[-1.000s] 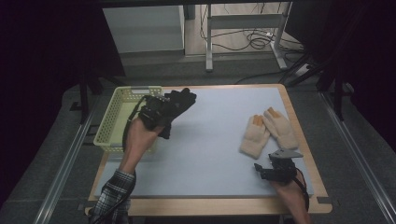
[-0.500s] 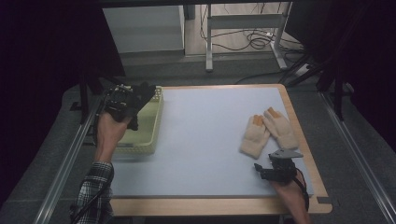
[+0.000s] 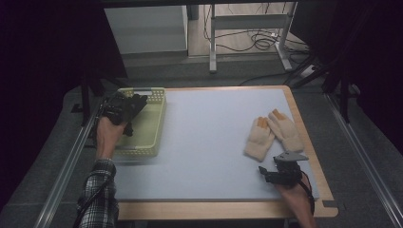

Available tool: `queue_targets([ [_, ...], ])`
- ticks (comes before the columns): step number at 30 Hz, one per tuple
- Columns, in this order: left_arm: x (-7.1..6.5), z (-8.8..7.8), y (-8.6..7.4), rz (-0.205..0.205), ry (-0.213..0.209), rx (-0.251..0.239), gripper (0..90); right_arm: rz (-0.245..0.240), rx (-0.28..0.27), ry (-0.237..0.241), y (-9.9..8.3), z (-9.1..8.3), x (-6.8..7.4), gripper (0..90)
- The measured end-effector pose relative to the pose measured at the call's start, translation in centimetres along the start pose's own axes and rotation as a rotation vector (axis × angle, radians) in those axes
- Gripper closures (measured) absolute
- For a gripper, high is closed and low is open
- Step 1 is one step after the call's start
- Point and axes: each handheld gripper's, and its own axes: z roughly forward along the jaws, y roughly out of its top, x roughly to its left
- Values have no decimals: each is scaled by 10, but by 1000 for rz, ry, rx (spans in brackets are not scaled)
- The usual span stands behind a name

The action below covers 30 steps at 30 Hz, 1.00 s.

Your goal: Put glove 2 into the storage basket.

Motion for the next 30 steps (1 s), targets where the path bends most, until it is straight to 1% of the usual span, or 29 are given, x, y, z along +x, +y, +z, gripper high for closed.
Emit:
queue_targets([
  [2, 2, 8, 0, 4, 8, 26, 633, 0, 0, 0, 0, 0, 0, 260],
  [4, 5, 15, 1, -9, 23, 38, 631, 0, 0, 0, 0, 0, 0, 259],
  [6, 9, 20, 1, -17, 31, 65, 626, 0, 0, 0, 0, 0, 0, 259],
  [8, 13, 25, 1, -15, 51, 82, 616, 0, 0, 0, 0, 0, 0, 259],
  [9, 14, 28, 1, -18, 52, 86, 606, 0, 0, 0, 0, 0, 0, 259],
  [10, 15, 30, 0, -20, 49, 100, 586, 0, 0, 0, 0, 0, 0, 259],
  [11, 16, 32, 0, -23, 49, 110, 546, 0, 0, 0, 0, 0, 0, 259],
  [12, 16, 33, 0, -21, 53, 122, 472, 0, 0, 1, 0, 0, 0, 259],
  [13, 15, 34, 0, -10, 54, 131, 406, 0, 0, 0, 0, 0, 0, 259],
  [14, 12, 35, 0, 7, 52, 144, 371, 0, 0, 1, 0, 0, 0, 259],
  [16, 6, 34, 1, 32, 53, 171, 220, 0, 0, 0, 0, 0, 0, 259],
  [17, 4, 32, 1, 49, 54, 177, 180, 0, 0, 1, 0, 0, 0, 259],
  [19, 2, 25, 1, 58, 54, 164, 112, 0, 0, 1, 0, 0, 0, 259],
  [21, 4, 16, 1, 56, 22, 140, 79, 0, 0, 1, 0, 0, 0, 259],
  [22, 5, 10, 1, 52, 1, 119, 65, 0, 0, 1, 0, 0, 0, 259],
  [24, 6, -1, 0, 60, -16, 88, 54, 0, 0, 0, 0, 0, 0, 259],
  [26, 7, -12, -2, 64, -45, 47, 43, 0, 0, 0, 0, 0, 0, 259],
  [29, 7, -26, -7, 63, -106, -32, 38, 1, 0, 0, 0, 0, 0, 258],
  [30, 6, -31, -9, 75, -116, -57, 34, 0, 0, 0, 0, 0, 0, 258],
])
